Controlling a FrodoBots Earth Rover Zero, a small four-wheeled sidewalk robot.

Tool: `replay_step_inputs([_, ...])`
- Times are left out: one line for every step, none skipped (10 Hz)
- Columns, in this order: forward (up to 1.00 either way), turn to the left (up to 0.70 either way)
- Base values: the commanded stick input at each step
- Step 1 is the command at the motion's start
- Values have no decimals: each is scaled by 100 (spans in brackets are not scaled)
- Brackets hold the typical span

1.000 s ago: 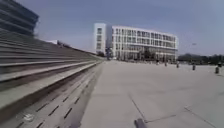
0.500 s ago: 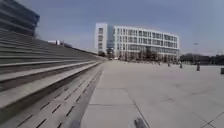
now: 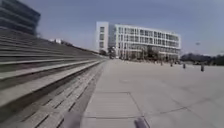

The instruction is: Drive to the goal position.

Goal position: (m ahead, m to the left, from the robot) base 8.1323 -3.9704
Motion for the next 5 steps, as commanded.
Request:
replay_step_inputs([70, 1])
replay_step_inputs([70, 1])
replay_step_inputs([70, 1])
replay_step_inputs([70, 1])
replay_step_inputs([70, 1])
